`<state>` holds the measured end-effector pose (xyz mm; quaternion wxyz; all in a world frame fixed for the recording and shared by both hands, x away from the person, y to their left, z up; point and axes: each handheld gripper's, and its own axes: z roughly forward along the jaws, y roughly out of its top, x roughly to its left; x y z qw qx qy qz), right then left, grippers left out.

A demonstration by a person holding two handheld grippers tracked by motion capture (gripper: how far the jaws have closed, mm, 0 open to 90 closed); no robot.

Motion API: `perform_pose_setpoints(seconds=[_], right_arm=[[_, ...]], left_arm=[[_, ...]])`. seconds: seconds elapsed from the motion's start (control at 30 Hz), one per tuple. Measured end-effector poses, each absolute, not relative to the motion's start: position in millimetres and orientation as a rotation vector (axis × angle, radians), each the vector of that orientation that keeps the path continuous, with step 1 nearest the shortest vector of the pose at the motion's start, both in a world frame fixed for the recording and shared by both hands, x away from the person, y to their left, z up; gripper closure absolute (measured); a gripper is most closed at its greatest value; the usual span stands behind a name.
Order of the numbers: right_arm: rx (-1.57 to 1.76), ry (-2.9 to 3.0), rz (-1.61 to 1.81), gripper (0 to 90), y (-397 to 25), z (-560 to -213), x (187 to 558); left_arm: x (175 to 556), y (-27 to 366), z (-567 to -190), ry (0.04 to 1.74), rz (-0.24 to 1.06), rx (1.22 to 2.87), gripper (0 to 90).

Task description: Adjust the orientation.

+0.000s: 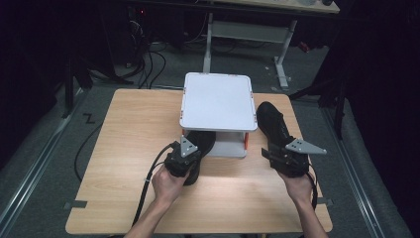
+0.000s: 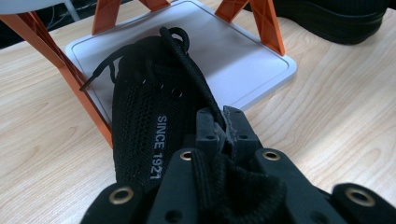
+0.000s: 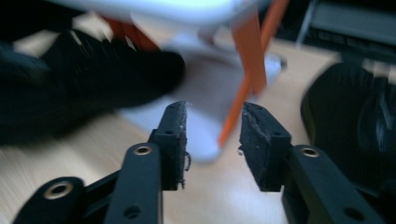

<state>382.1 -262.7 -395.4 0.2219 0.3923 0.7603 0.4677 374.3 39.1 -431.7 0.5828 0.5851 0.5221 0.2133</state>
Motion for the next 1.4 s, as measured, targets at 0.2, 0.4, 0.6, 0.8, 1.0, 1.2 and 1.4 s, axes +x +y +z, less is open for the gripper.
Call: perform_pose_setpoints(seconds=[0.2,0.4,0.6,0.8,1.0,1.2,1.4], right_arm=[[0.993,2.086,1.301,66.8,-247,-361,398],[0.973,2.111,1.305,68.8,-224,-344,423],[0.975,2.132,1.272,69.0,-205,-335,447],[0.995,2.176,1.203,68.7,-192,-336,464],[1.034,2.21,1.207,67.3,-189,-347,477],[1.043,2.201,1.236,67.3,-190,-350,481],[1.027,2.183,1.235,67.4,-190,-351,481]], left_arm=[[379,34,-433,1.233,0.505,1.362,85.7],[386,30,-433,1.255,0.508,1.349,85.7],[394,25,-432,1.274,0.516,1.334,85.7],[403,20,-433,1.286,0.525,1.315,85.7],[416,18,-436,1.312,0.529,1.258,85.5],[427,13,-441,1.33,0.55,1.237,85.5],[432,12,-446,1.35,0.524,1.236,83.7]])
